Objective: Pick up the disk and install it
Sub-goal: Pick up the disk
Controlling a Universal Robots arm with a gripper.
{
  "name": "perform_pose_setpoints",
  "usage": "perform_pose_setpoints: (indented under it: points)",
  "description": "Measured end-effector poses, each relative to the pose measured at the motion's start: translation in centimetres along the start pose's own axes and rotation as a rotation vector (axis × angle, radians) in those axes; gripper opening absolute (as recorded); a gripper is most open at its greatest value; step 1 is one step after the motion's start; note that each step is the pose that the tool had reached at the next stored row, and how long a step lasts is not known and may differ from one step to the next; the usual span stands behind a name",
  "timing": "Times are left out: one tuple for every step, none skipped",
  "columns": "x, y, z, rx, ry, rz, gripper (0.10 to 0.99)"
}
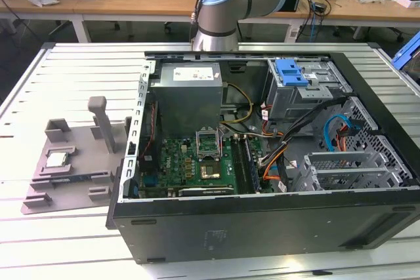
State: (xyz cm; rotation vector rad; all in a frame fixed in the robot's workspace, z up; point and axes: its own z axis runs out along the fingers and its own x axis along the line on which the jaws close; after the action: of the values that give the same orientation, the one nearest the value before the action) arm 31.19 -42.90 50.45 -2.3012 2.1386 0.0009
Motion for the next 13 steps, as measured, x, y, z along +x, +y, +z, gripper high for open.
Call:
perform_pose_setpoints:
  points:
    - [0.31,0.56,0.44,0.0,0.0,0.0,0.369]
    - [0.48,0.89,0.69,0.0,0.0,0.0,0.369]
    - [0.6,1.16,0.89,0.0,0.0,0.0,0.369]
    - [0.73,1.5,1.12,0.0,0.0,0.0,0.369]
    - [0.84,1.79,1.31,0.0,0.0001,0.0,0.369]
    - [1.09,2.54,1.76,0.0,0.0,0.0,0.369]
    - [1.17,2.89,1.93,0.0,-0.0001,0.0,0.369]
    - [1.25,3.24,2.08,0.0,0.0001,0.0,0.369]
    - [1.3,3.59,2.22,0.0,0.0001,0.0,0.369]
    - [1.35,3.99,2.39,0.0,-0.0001,0.0,0.369]
    - [1.43,4.78,2.66,0.0,0.0,0.0,0.369]
    - [1.46,5.12,2.78,0.0,0.0001,0.0,0.369]
    - [1.49,5.48,2.91,0.0,0.0,0.0,0.369]
